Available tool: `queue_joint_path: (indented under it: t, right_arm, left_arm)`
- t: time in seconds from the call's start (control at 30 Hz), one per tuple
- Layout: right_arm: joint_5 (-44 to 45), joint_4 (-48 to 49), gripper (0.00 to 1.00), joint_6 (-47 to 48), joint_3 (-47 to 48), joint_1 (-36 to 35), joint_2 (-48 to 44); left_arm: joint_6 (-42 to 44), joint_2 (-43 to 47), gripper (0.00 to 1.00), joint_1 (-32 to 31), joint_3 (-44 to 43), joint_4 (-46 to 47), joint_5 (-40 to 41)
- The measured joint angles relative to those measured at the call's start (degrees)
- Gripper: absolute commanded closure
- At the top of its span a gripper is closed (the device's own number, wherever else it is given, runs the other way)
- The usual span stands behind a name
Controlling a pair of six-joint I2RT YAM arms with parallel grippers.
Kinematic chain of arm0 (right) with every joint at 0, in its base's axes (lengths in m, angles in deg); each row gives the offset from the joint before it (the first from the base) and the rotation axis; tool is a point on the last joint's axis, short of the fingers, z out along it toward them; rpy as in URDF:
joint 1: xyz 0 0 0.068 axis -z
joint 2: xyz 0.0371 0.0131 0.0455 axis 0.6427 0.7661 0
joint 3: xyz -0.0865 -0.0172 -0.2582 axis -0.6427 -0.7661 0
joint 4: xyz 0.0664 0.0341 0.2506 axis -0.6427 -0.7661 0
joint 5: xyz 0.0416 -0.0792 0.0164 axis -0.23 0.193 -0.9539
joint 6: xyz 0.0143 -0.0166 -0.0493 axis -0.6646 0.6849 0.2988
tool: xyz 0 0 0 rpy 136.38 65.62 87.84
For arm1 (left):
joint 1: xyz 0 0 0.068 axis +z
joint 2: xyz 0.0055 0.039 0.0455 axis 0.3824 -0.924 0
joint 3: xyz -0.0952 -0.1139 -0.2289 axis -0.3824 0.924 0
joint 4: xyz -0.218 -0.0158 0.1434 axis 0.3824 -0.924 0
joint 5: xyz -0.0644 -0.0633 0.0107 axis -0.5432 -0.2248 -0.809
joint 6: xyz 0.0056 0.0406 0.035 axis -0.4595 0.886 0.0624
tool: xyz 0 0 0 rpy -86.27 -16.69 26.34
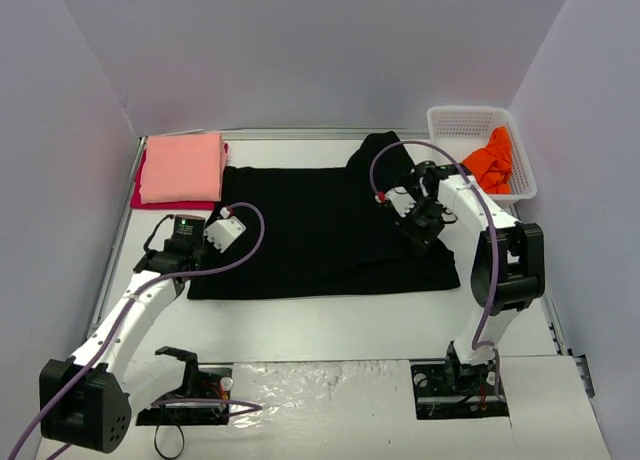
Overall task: Fold and stack the t-shirts
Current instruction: Fold the flattened tshirt in 1/3 of the way
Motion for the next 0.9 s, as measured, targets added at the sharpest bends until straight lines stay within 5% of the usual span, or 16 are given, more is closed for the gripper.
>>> queue_joint_path:
  t: [0.27, 0.9]
  right_arm:
    - [-1.55, 2.71, 0.64, -3.63, 1.55, -7.63, 3.30]
    - [-1.25, 5.03, 0.56, -6.60, 2.27, -12.90, 8.63]
  left_arm:
    - [-1.79, -0.24, 0.57, 0.02, 0.92, 2.67, 0.55]
    - [-3.08, -2.86, 0.57, 0.35, 3.04, 4.90, 0.52]
